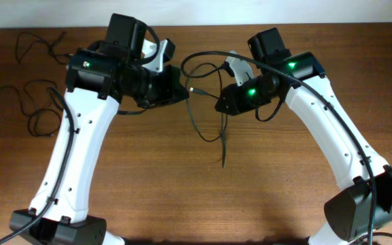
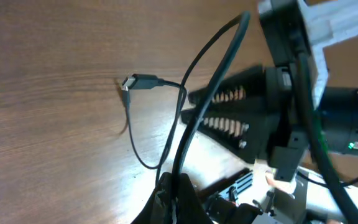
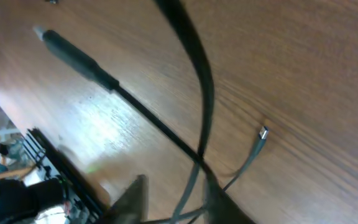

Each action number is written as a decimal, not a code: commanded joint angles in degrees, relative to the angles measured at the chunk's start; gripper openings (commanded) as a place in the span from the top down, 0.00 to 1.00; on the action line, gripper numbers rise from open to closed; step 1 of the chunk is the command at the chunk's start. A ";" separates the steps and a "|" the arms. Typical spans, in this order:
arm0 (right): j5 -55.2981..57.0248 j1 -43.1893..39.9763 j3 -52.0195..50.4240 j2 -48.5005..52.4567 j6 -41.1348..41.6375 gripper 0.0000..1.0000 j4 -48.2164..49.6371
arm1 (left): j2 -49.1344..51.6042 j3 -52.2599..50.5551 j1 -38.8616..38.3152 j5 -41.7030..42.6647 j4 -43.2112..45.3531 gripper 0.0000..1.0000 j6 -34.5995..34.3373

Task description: Untangle cables

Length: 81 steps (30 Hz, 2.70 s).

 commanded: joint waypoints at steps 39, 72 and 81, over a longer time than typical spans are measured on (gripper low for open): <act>-3.39 2.10 1.73 -4.96 7.30 0.96 0.17 | 0.07 0.02 1.51 -13.22 -0.83 1.00 -3.76; 7.76 2.64 10.71 -4.48 16.87 0.09 -7.98 | 0.11 0.04 1.51 -15.47 -0.02 1.00 8.74; 5.75 4.85 10.71 -2.67 -0.61 0.00 -1.40 | -0.02 0.04 1.44 0.37 -3.28 1.00 8.81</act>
